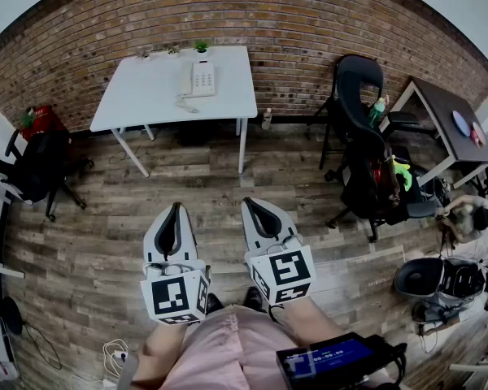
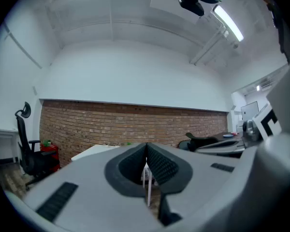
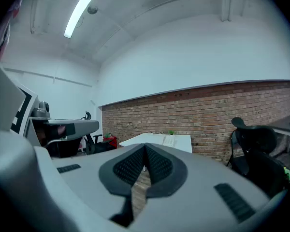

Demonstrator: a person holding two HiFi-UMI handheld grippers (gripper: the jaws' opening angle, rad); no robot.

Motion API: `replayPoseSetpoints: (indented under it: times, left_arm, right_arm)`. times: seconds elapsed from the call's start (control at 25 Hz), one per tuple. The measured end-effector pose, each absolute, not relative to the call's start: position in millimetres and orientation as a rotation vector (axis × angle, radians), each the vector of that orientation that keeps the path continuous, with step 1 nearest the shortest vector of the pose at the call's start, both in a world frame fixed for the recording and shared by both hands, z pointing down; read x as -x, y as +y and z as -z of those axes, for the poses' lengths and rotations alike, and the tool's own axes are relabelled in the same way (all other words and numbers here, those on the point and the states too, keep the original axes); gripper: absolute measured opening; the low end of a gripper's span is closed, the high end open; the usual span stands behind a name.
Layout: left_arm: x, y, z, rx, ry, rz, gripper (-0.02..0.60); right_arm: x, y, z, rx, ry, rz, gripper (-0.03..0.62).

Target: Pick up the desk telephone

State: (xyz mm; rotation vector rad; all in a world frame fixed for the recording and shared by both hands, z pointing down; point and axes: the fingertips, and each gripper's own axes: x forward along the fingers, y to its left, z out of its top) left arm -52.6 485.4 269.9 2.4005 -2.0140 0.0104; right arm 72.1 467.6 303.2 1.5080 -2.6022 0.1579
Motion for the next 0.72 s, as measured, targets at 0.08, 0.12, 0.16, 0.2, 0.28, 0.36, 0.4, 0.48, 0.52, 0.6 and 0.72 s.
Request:
replayPoseSetpoints:
  times: [0.08,0.12,0.16,0.2,0.28,0.36,0.4,0.48,0.52,0.6,0.72]
  left_arm:
    - [51,490,-273,-2.396,-2.012,-0.019,0.012]
    - [50,492,-274,-2.393,-2.011,-0.024,0.012]
    - [49,493,-275,-2.39,-2.012,-0.028,0.012]
    - [47,494,-276,-2.386,-2.014,-0.032,0.012]
    - [45,496,-276,-2.373,-2.029,-0.027,0.012]
    - [44,497,-274,-2.356,-2.05,0.023,0.013]
    - [42,498,-273,-2.355,-2.05,0.055,0.015]
    - [34,496,-271,-2.36,-2.039,0.083,0.155]
    - [30,494,-272,-2.36,-2.038,0.078,0.168]
    - [24,493,-274,-2.349,-2.052,0.057,0.175]
    - [19,492,-278,-2.32,-2.086,0.037,0.188]
  right_arm:
    - [-73,472,-305,-1.506,-2.601,-0.165,-0.002]
    - [-74,473,-306,-1.503,-2.601,-0.169,-0.002]
    - [-75,475,-306,-1.499,-2.602,-0.172,-0.002]
    - [-77,476,-306,-1.495,-2.603,-0.174,-0.001]
    - [-81,477,-306,-1.497,-2.607,-0.172,-0.002]
    - [-86,477,-306,-1.497,-2.616,-0.172,0.002]
    - [-88,476,-307,-1.48,-2.623,-0.175,0.065]
    - [-94,474,-308,-1.451,-2.632,-0.178,0.208]
    - [-98,473,-308,-1.45,-2.631,-0.175,0.204]
    - [-106,470,-310,-1.45,-2.63,-0.172,0.204]
    - [-115,465,-314,-1.437,-2.636,-0.169,0.21]
